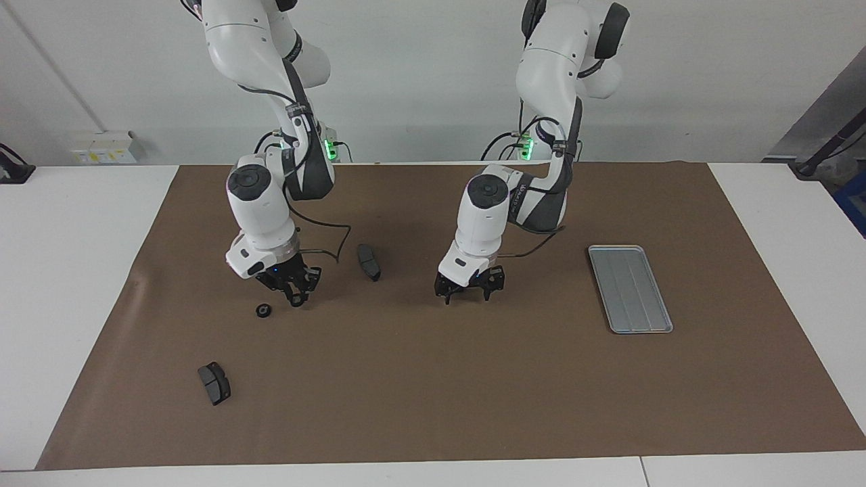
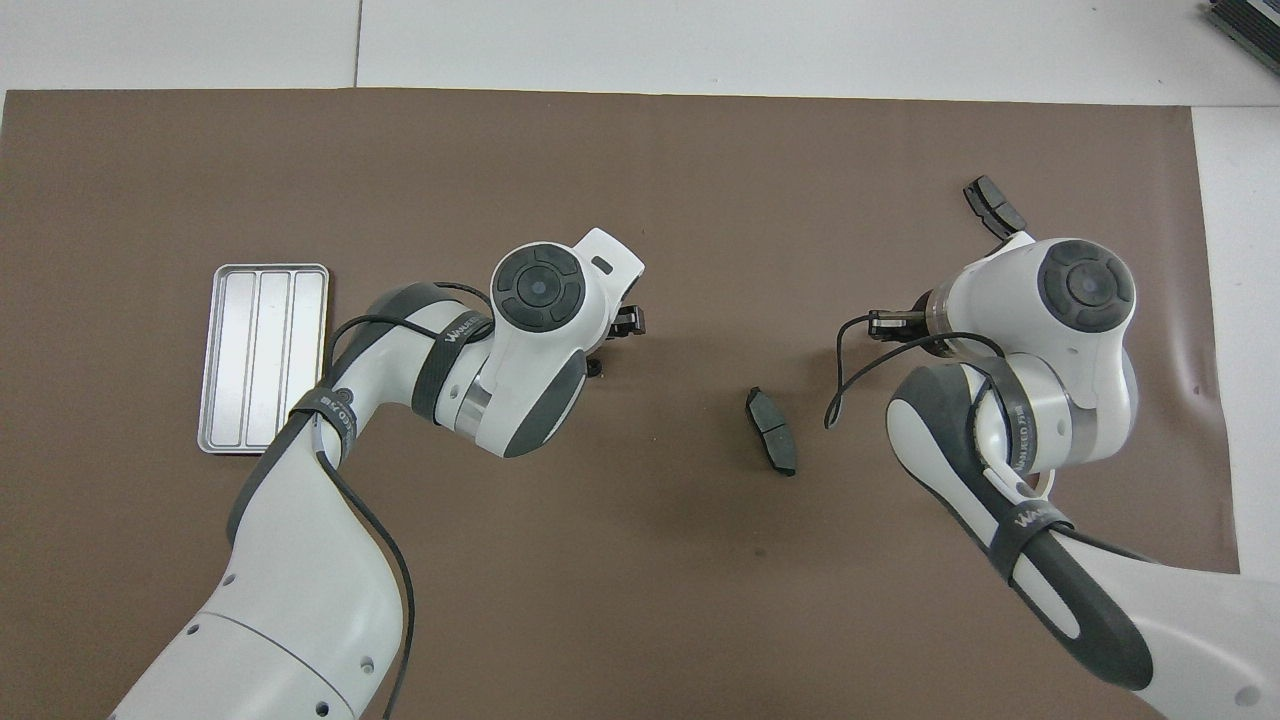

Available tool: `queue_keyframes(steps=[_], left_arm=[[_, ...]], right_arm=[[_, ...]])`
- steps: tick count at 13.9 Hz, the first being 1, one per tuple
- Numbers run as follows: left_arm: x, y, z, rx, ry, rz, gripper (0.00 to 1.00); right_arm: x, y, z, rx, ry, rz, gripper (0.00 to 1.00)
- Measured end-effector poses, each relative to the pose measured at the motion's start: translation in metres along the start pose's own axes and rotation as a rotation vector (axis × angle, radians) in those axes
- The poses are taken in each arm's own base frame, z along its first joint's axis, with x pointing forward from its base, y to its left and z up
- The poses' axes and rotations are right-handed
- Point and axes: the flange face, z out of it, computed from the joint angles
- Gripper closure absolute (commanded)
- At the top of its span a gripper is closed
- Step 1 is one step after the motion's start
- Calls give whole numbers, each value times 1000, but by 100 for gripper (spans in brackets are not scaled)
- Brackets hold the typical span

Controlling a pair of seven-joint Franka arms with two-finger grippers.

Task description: Pick bearing gear from pile to tray

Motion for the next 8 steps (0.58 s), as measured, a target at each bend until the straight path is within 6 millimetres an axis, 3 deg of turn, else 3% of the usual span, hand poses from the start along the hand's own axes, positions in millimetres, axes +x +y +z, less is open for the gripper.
queue_keyframes(steps=[5,8], left_arm=[[-16,5,7,11,-20,20,41],[-21,6,7,14,-25,26,58]], right_arm=[[3,-4,-31,-1,-22,58,100],[0,-13,-37,11,-24,62,100]])
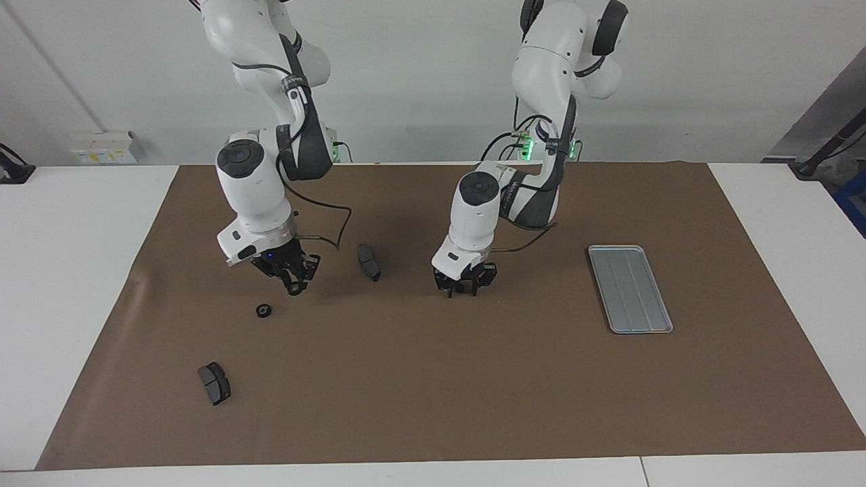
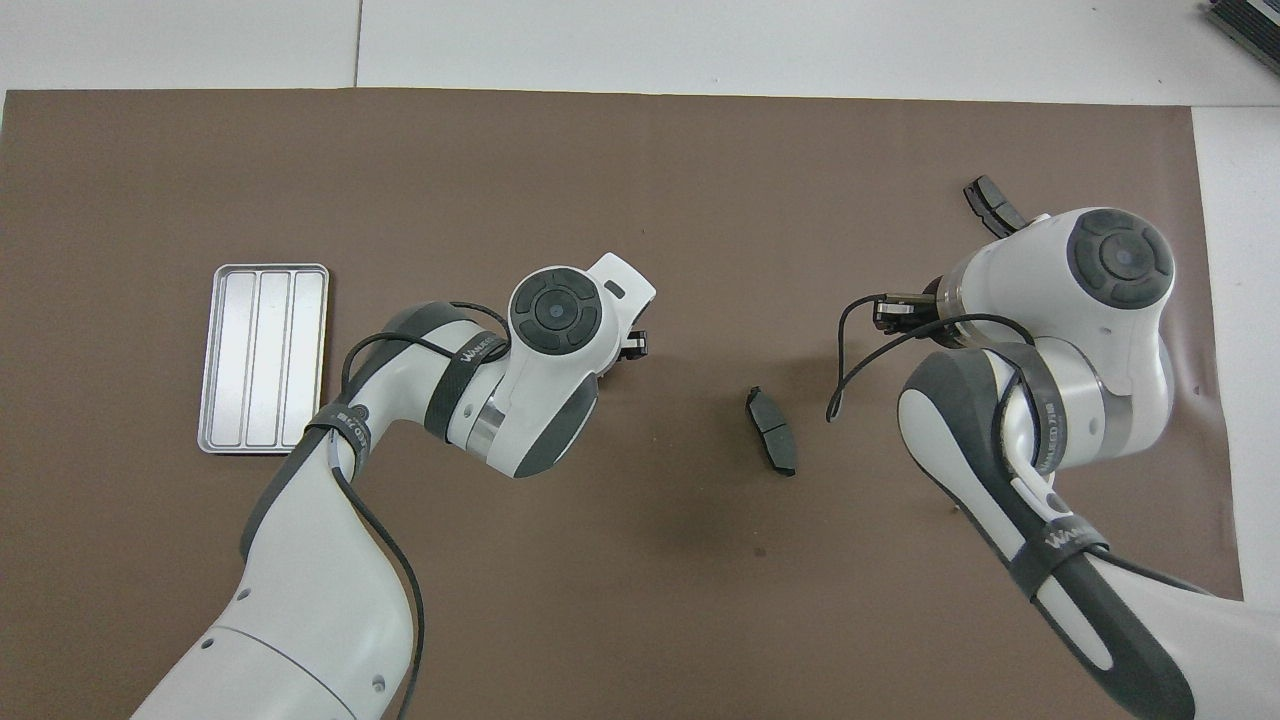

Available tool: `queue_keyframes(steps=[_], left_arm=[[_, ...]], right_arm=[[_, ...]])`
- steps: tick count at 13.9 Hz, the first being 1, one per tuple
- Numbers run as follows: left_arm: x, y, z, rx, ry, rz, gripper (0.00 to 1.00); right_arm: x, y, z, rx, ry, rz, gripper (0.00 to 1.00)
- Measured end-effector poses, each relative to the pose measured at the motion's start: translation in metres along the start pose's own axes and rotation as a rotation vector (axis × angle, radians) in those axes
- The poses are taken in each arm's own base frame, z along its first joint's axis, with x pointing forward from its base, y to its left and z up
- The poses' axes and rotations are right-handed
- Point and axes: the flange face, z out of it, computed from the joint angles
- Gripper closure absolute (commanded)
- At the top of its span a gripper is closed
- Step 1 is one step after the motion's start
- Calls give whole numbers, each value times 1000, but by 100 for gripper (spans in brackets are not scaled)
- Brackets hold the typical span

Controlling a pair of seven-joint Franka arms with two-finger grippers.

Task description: Pick bearing gear from pile to tray

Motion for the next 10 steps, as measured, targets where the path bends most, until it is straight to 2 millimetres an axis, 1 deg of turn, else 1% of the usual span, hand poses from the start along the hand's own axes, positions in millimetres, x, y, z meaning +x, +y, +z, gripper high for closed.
queue_keyframes(steps=[5,7,9,10], left_arm=[[-2,-1,-1,1,-2,0,61],[-2,-1,0,2,-3,1,66],[-3,-2,1,4,-5,1,73],[-3,-2,1,4,-6,1,73]], right_arm=[[0,0,0,1,0,1,100],[0,0,0,1,0,1,100],[0,1,0,1,0,2,100],[0,1,0,1,0,3,100]])
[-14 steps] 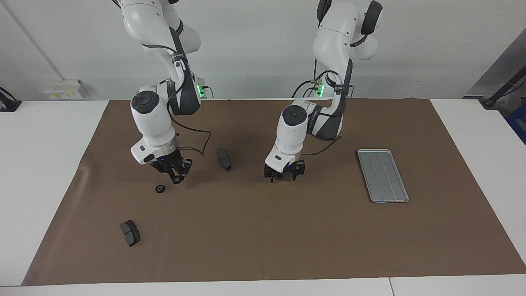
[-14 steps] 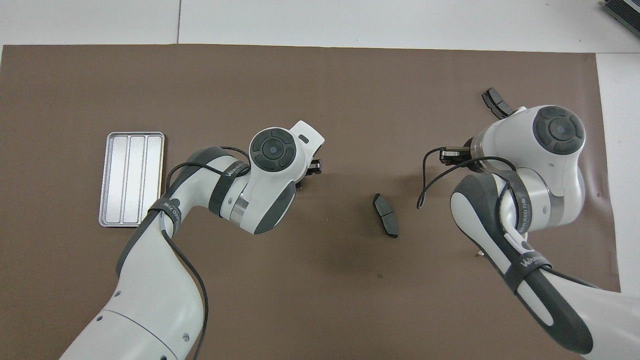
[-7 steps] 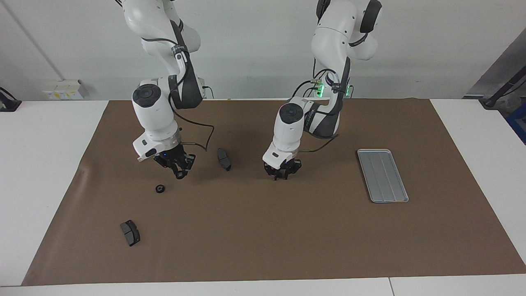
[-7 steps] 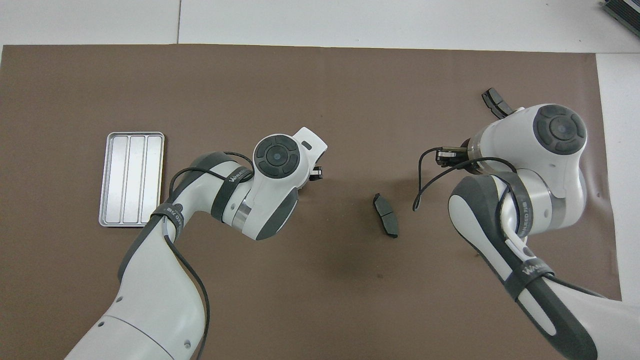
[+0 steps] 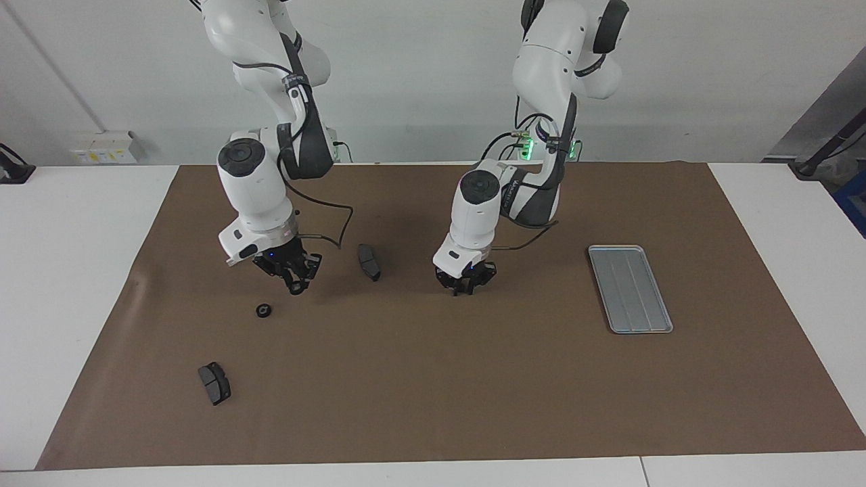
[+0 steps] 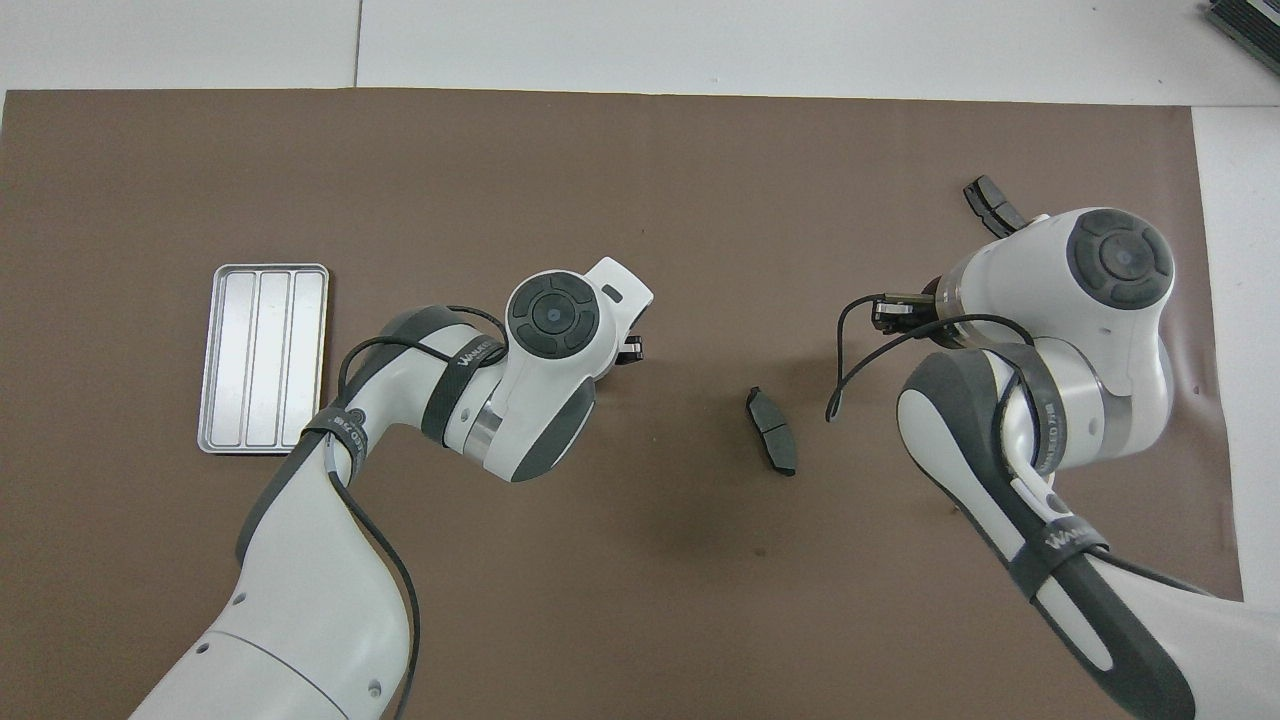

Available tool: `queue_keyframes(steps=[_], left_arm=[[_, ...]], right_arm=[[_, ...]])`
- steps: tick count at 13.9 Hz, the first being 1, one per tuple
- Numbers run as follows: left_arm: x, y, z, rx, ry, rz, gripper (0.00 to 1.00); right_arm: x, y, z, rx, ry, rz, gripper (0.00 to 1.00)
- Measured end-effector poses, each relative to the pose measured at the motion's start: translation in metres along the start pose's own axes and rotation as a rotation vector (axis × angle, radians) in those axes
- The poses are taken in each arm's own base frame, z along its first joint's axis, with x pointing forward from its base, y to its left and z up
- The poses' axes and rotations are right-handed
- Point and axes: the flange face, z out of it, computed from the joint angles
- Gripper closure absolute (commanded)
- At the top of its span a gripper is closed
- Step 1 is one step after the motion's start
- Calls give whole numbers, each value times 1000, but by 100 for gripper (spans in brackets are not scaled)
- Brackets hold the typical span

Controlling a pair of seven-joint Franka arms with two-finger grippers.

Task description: Pick bearing gear from pile to tray

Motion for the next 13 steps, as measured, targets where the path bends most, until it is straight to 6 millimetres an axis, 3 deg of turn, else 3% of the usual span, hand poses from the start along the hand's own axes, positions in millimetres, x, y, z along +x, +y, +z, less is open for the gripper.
queue_keyframes(steps=[2,6,10,12,13], left_arm=[[-1,1,-1,-1,0,2,74],[-4,5,-2,-3,0,10,89],[-2,4,-5,-2,4,7,91],[21,-11,-24,2,13,-23,90],[41,-29,-37,6,16,-34,90]], right_arm=[[0,1,0,0,0,2,100],[0,2,0,-1,-1,3,100],[0,-1,0,3,-1,9,100],[-4,-18,-3,14,6,40,100],[-7,-33,-6,26,17,59,100]])
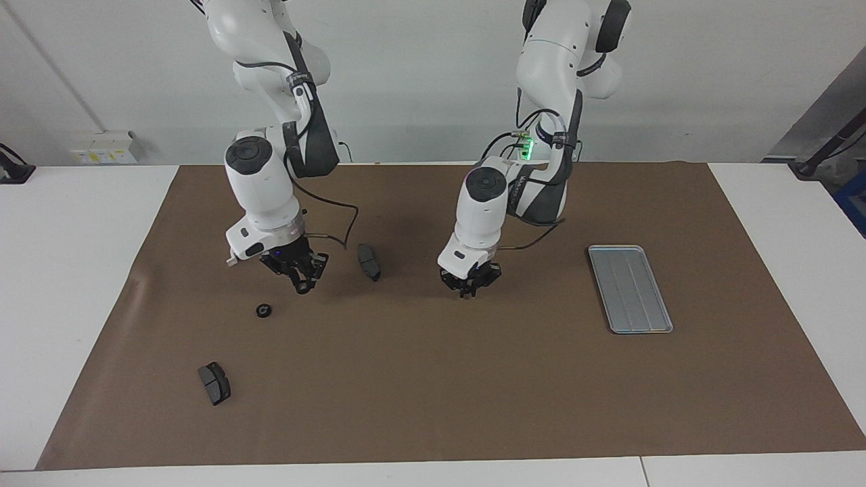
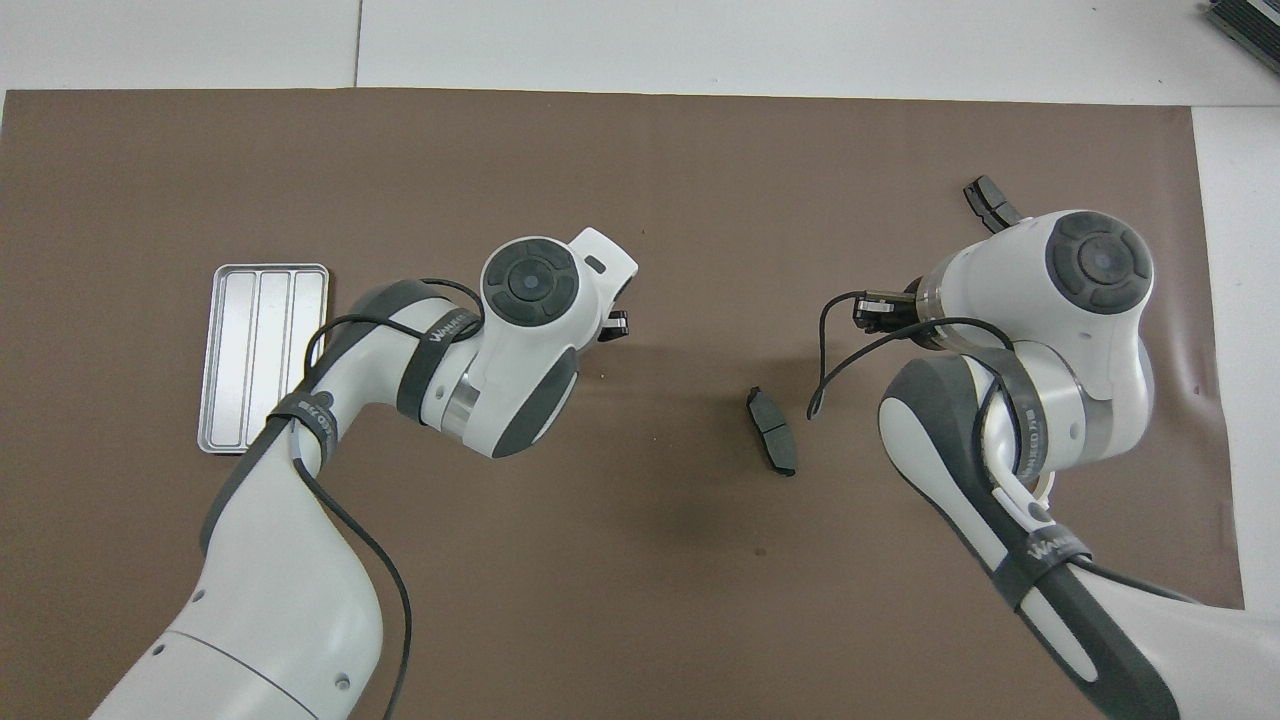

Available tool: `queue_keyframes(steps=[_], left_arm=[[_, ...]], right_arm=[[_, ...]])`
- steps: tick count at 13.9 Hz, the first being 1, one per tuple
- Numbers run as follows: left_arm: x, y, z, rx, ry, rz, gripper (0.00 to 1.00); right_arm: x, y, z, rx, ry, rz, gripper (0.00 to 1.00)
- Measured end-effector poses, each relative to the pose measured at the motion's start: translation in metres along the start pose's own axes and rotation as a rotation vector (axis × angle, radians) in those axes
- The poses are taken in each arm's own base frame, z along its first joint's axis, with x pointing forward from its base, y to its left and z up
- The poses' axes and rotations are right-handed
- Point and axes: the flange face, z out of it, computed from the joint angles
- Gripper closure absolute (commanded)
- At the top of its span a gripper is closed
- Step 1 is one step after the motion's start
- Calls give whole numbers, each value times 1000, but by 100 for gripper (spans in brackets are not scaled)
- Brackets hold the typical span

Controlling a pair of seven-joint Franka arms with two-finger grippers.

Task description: Pick bearing gear from pile to tray

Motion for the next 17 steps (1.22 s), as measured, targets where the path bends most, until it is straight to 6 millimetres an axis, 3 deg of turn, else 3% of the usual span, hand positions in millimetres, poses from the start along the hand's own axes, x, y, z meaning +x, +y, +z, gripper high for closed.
queue_keyframes(steps=[3,5,7,9,12,13,14,15,16,17], left_arm=[[64,-93,-22,7,16,5,89],[89,-157,-22,15,11,40,89],[101,-211,-19,24,-15,97,89],[107,-264,-13,30,-39,153,89],[103,-319,-3,30,-71,210,88],[99,-330,0,29,-81,224,86],[94,-338,4,28,-87,231,80],[89,-342,9,28,-84,233,76],[84,-343,15,28,-74,234,70],[79,-343,21,28,-62,236,53]], right_arm=[[-19,-57,-6,60,52,65,100],[-41,-111,-1,110,74,127,100],[-63,-161,9,150,72,176,100],[-80,-195,26,178,63,209,100],[-108,-241,68,175,43,219,97],[-111,-247,78,164,44,212,87],[-110,-248,84,157,44,210,60],[-107,-246,87,153,44,214,10],[-104,-244,88,151,46,218,0],[-102,-242,88,150,48,220,0]])
